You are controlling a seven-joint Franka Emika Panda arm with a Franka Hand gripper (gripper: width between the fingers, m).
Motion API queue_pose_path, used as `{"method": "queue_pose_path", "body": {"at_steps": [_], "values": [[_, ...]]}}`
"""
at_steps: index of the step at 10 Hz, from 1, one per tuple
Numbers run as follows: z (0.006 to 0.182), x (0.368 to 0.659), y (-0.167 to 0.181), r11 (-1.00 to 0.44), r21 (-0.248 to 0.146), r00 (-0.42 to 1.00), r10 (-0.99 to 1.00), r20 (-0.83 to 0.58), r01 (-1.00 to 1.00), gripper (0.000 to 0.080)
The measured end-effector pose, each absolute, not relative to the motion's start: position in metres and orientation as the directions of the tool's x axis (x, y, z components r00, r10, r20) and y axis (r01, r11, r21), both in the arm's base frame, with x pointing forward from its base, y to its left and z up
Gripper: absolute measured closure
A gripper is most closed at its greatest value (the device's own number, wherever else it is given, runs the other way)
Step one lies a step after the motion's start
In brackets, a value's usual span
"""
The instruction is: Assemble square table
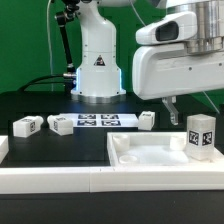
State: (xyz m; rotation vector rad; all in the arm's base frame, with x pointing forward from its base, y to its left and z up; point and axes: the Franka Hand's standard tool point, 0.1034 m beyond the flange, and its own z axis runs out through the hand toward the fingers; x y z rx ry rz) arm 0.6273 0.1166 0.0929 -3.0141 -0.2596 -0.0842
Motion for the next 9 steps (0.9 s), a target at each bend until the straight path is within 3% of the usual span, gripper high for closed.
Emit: {"method": "queue_pose_path", "body": {"at_steps": [3, 5, 6, 7, 8, 9], "values": [[0.0928, 0.6279, 0.1197, -0.940, -0.082, 0.943, 0.324, 0.078, 0.330, 0.0151], [0.0925, 0.6277, 0.1199, -0.940, -0.082, 0.942, 0.327, 0.077, 0.333, 0.0177], [0.0925, 0.6276, 0.1198, -0.940, -0.082, 0.942, 0.326, 0.077, 0.332, 0.0328], [0.0925, 0.6276, 0.1198, -0.940, -0.082, 0.942, 0.326, 0.077, 0.332, 0.0328], [0.0925, 0.6276, 0.1198, -0.941, -0.083, 0.944, 0.322, 0.077, 0.328, 0.0469], [0.0925, 0.6277, 0.1198, -0.948, -0.085, 0.951, 0.300, 0.076, 0.306, 0.0514]]}}
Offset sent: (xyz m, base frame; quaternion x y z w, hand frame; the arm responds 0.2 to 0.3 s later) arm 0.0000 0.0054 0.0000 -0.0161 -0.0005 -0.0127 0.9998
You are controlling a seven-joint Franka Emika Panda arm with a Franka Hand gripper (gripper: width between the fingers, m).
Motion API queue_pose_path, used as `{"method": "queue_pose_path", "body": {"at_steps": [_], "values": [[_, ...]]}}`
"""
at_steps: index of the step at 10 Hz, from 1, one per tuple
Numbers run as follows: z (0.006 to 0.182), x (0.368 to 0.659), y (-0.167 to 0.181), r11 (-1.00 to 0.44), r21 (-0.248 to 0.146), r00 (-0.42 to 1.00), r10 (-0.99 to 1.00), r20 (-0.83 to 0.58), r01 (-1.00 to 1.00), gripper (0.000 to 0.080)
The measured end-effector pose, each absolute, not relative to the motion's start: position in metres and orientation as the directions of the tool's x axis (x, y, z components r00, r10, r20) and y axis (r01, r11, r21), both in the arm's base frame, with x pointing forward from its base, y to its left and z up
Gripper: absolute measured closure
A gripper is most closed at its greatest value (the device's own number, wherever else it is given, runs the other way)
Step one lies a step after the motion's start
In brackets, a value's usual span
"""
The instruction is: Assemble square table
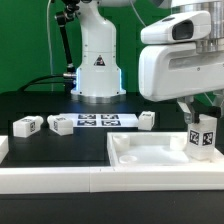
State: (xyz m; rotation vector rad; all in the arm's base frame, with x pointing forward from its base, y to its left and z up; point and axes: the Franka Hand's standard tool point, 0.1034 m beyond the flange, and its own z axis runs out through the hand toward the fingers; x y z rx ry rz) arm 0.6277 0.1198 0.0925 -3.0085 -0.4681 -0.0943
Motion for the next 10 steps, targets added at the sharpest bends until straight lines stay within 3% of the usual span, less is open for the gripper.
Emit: {"method": "queue_pose_path", "body": {"at_steps": [2, 6, 10], "values": [[0.0927, 0.6279, 0.1200, -0.964, -0.090, 0.967, 0.243, 0.071, 0.249, 0.0514], [0.0916, 0.6272, 0.1171, -0.986, -0.124, 0.991, -0.117, 0.066, -0.108, 0.0514], [0.0912, 0.6278, 0.1140, -0.872, -0.168, 0.883, -0.469, 0.020, -0.460, 0.0512]]}}
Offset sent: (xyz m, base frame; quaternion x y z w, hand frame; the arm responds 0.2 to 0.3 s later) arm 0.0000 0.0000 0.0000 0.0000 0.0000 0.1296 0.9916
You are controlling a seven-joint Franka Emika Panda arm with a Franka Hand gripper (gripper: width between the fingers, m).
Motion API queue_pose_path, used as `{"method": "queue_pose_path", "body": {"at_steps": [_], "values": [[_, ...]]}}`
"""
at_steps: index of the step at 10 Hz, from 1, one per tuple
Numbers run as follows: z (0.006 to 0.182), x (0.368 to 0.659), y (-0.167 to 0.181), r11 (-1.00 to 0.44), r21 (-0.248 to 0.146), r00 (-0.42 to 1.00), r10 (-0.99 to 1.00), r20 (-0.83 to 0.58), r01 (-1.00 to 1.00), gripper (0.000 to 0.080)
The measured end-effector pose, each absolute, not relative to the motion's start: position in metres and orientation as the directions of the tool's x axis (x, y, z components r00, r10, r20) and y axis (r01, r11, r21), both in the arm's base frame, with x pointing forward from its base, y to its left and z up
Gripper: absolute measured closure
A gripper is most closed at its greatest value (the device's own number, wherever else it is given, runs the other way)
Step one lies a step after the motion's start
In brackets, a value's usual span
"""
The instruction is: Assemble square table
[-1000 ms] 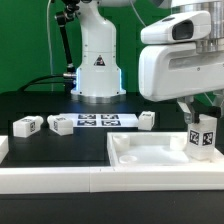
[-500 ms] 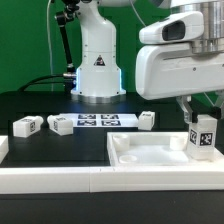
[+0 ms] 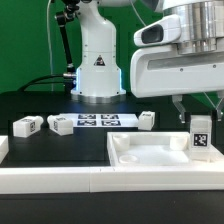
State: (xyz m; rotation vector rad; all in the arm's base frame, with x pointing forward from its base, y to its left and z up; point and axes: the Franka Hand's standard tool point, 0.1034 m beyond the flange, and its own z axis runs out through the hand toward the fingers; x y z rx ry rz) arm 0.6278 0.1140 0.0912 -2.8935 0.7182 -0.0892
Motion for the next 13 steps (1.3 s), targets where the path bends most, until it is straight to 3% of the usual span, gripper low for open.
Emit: {"method": "queue_pose_path", "body": {"at_steps": [4, 8, 11, 13], "values": [[0.0910, 0.6280, 0.1115, -0.631, -0.188, 0.652, -0.755, -0.075, -0.752, 0.0512], [0.0907, 0.6278, 0.1130, -0.388, -0.167, 0.412, -0.900, -0.144, -0.906, 0.0512], [0.0902, 0.6275, 0.1141, -0.411, -0.170, 0.435, -0.890, -0.140, -0.896, 0.0512], [0.0894, 0.6248, 0.1152, -0.480, -0.164, 0.501, -0.854, -0.136, -0.862, 0.0190]]}}
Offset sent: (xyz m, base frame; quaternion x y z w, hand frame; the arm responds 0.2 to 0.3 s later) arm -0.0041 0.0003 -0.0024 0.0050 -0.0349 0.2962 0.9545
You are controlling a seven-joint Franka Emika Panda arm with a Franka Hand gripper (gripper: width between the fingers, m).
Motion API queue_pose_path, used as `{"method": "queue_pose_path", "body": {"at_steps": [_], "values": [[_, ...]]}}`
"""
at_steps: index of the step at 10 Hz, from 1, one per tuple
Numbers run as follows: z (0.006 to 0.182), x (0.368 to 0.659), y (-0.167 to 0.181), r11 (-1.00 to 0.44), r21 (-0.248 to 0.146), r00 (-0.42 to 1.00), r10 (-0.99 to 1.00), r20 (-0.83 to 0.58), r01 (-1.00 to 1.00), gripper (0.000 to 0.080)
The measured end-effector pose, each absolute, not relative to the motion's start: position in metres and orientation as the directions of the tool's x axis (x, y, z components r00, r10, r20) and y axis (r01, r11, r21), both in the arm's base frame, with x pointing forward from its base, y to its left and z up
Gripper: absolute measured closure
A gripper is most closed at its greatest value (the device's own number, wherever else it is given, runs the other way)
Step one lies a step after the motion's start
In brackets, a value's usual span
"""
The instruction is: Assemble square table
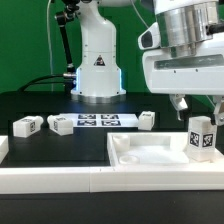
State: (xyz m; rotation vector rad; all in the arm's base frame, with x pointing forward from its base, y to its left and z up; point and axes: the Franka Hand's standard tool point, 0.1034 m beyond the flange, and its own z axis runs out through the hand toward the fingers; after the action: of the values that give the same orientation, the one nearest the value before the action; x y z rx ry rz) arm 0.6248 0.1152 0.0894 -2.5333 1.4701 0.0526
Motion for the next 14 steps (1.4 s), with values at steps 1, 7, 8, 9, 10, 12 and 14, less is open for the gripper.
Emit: {"method": "queue_pose_path", "body": {"at_steps": [1, 7, 8, 9, 10, 12, 14], "values": [[0.090, 0.623, 0.117, -0.598, -0.164, 0.617, -0.779, -0.115, -0.785, 0.0190], [0.089, 0.624, 0.116, -0.881, -0.199, 0.901, -0.433, -0.029, -0.430, 0.0151], [0.089, 0.624, 0.116, -0.906, -0.195, 0.925, -0.380, -0.017, -0.376, 0.0151], [0.088, 0.622, 0.118, -0.957, -0.155, 0.968, -0.252, 0.010, -0.247, 0.0151], [0.088, 0.621, 0.119, -0.978, -0.131, 0.986, -0.165, 0.024, -0.161, 0.0151], [0.087, 0.619, 0.126, -0.996, -0.088, 0.999, 0.019, 0.047, 0.023, 0.0151], [0.088, 0.619, 0.128, -0.975, -0.073, 0.978, 0.207, 0.024, 0.208, 0.0151]]}}
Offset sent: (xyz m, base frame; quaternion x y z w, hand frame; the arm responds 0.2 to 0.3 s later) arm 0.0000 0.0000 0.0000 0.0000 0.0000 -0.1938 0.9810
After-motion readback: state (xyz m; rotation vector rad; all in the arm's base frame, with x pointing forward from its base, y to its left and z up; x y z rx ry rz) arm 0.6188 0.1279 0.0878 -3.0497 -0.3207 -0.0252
